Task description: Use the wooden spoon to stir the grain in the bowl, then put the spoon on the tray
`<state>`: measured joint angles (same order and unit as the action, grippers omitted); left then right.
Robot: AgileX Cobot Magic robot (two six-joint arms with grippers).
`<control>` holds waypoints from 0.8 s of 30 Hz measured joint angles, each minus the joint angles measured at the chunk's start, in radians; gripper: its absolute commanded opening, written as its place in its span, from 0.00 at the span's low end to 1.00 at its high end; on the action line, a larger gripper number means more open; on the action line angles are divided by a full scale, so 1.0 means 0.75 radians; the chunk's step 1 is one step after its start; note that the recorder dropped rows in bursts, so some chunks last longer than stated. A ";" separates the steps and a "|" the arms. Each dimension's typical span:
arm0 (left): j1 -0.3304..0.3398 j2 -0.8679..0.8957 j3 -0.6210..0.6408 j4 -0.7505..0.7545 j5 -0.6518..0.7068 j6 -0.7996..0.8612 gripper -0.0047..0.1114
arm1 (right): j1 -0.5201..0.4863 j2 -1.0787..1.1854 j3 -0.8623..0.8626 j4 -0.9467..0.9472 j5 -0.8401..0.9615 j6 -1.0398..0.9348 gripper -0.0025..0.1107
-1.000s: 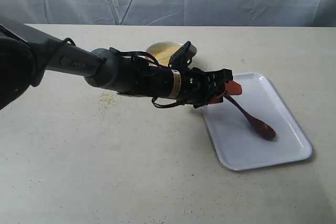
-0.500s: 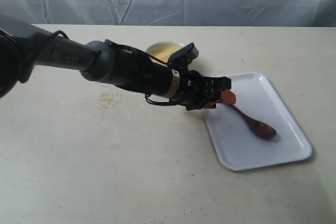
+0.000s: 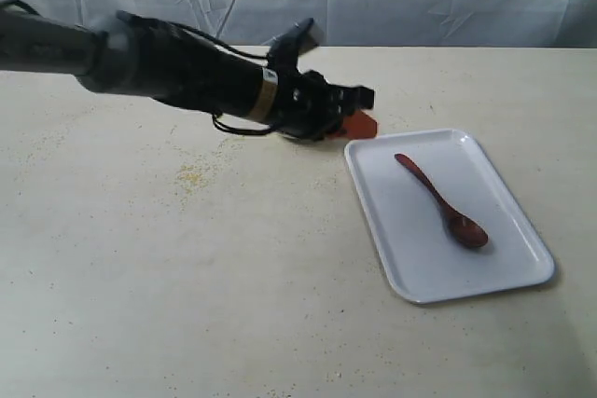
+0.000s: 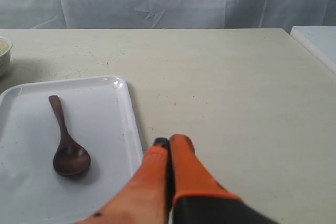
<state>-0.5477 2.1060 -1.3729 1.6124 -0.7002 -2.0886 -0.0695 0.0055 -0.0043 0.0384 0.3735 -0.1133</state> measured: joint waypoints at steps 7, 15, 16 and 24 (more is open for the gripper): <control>0.137 -0.276 0.047 0.162 0.211 0.003 0.04 | 0.000 0.000 0.000 0.000 0.000 0.000 0.01; 0.317 -0.651 0.282 0.182 0.737 0.400 0.04 | 0.000 0.000 0.000 0.000 0.000 0.000 0.01; 0.348 -0.694 0.329 0.184 0.838 0.479 0.04 | 0.000 0.000 0.000 0.000 0.000 0.000 0.01; 0.550 -0.913 0.625 -0.370 1.715 1.332 0.04 | 0.000 0.000 0.000 0.000 0.000 0.000 0.01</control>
<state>-0.1351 1.4214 -0.9040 1.3348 0.5859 -1.0898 -0.0695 0.0055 -0.0043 0.0384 0.3735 -0.1133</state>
